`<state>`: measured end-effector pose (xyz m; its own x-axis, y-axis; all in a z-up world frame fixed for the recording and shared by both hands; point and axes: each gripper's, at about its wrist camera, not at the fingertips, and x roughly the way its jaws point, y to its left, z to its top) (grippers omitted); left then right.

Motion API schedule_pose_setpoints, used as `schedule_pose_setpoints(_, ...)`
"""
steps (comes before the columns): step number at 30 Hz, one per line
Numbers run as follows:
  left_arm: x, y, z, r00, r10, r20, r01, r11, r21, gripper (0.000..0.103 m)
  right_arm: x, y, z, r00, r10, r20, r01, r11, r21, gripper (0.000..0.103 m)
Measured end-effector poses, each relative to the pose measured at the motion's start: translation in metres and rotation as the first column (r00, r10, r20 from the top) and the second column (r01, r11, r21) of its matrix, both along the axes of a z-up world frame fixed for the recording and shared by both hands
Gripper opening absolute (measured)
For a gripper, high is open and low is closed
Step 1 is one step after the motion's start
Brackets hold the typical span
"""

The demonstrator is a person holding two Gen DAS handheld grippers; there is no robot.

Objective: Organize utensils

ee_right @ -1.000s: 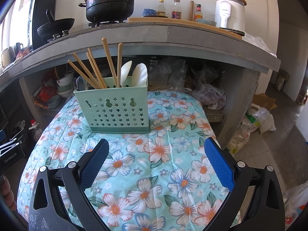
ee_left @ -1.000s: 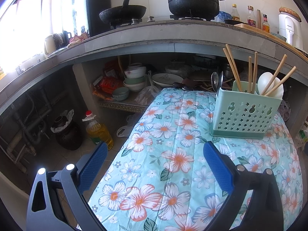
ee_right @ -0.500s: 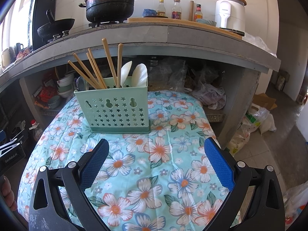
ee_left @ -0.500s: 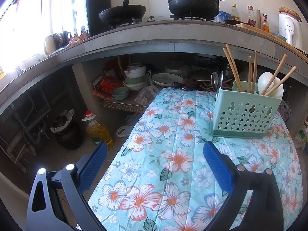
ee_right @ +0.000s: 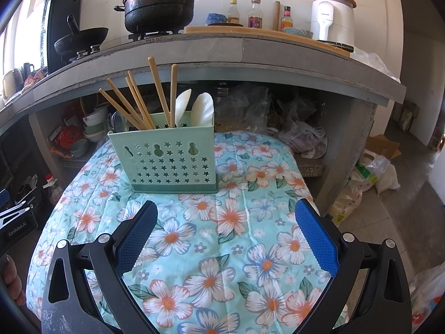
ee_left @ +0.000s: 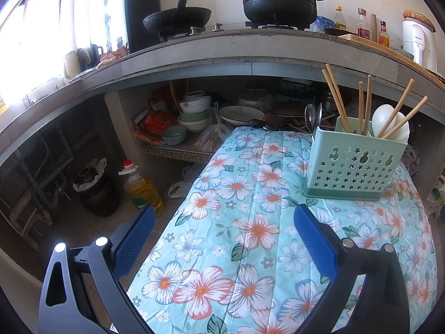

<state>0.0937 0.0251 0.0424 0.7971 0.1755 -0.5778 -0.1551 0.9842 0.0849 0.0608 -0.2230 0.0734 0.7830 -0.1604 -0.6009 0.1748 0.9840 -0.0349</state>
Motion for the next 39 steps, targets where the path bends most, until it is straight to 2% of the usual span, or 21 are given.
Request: schedule_pose_setpoints(39,-0.0007,0.0020,-0.0014,1.000,-0.002,-0.006,0.002,1.000,-0.001,0.098,0.0008,0.0052,0.0003,1.000,0.003,-0.001,-0.003,1.000,0.002,0.095)
